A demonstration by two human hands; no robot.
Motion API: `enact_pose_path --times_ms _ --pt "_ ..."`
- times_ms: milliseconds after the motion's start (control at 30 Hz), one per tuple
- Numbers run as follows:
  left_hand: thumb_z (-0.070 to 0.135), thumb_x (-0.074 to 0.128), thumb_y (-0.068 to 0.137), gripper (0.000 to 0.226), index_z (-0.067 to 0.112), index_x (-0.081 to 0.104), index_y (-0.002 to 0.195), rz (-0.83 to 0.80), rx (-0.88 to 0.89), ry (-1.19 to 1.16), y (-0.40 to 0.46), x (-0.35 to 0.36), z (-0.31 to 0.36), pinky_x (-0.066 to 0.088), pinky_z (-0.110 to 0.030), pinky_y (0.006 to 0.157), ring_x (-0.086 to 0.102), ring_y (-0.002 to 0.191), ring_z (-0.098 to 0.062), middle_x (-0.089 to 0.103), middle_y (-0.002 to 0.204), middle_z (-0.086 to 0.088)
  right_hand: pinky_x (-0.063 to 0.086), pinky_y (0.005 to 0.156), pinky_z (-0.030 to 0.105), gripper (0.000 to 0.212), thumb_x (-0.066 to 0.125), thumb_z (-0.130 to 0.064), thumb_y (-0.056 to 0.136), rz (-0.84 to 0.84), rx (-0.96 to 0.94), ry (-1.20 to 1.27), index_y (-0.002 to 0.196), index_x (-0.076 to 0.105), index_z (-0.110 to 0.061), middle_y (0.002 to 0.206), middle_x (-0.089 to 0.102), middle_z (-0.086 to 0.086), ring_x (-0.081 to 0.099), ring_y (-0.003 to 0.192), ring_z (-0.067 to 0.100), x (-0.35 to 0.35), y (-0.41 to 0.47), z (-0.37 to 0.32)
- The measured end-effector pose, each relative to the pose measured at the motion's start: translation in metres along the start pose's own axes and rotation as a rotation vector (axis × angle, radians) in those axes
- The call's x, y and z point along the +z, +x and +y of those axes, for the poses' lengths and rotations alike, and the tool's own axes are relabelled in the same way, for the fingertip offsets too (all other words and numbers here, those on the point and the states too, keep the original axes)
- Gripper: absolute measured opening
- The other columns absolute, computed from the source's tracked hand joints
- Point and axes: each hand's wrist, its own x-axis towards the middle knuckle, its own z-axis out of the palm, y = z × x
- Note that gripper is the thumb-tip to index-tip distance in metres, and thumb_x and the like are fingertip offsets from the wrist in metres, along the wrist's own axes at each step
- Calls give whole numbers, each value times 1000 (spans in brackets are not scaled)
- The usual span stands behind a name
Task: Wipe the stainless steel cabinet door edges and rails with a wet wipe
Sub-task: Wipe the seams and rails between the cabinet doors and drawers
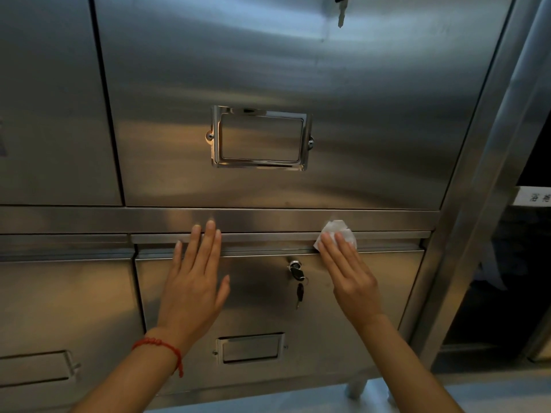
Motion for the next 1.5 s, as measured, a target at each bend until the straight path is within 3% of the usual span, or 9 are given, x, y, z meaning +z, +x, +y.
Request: enact_pose_path --times_ms 133,300,433,533,767,933,1133,1300,1500 --pt "35 34 83 68 -2 29 140 2 6 -2 0 0 -1 12 -44 111 17 138 -29 23 149 -17 43 101 43 47 16 4 99 7 -22 31 121 58 2 131 51 16 51 121 35 0 6 -6" --pt "35 34 83 68 -2 29 140 6 17 -11 1 -1 -3 12 -44 111 17 139 -28 23 150 -17 32 109 38 46 17 4 99 -14 -25 17 122 56 1 131 54 17 48 123 33 -3 3 0" --pt "36 33 84 68 -2 29 140 14 25 -14 0 0 -3 12 -44 111 17 138 -28 24 149 -17 41 104 41 41 29 8 93 25 -29 23 120 59 1 129 55 16 51 121 33 1 8 -10" --pt "35 34 83 68 -2 31 139 16 25 -13 0 -1 -2 16 -47 110 17 138 -28 25 149 -17 44 102 42 49 16 7 99 21 -58 46 120 60 0 130 54 15 52 121 33 1 12 -11" --pt "35 33 83 68 0 27 141 17 26 -28 0 0 -4 10 -44 112 -3 144 -20 19 151 -14 34 108 39 47 16 5 100 11 -63 19 123 57 0 134 49 15 49 124 32 2 8 -8" --pt "36 33 84 68 1 26 142 14 26 -30 -1 0 -4 12 -46 112 1 144 -22 19 152 -14 43 102 41 39 28 5 99 13 -137 45 124 58 -2 135 51 13 49 125 30 3 16 -13" --pt "36 33 84 67 1 27 142 12 23 -25 -1 1 -6 12 -45 113 4 143 -23 19 152 -13 43 101 42 45 20 4 101 8 -124 24 120 61 -1 132 54 14 50 123 31 0 15 -9" --pt "36 33 84 68 1 26 142 11 13 -34 -1 2 -4 12 -45 112 2 144 -22 19 152 -14 44 100 44 38 39 7 93 8 -195 59 125 58 -2 134 51 13 48 125 31 6 22 -17" --pt "36 33 83 68 1 28 142 4 24 -16 -1 1 -6 11 -44 112 9 142 -24 21 152 -13 48 97 44 38 29 3 100 6 -197 34 125 56 -4 134 51 13 49 124 31 5 16 -9"
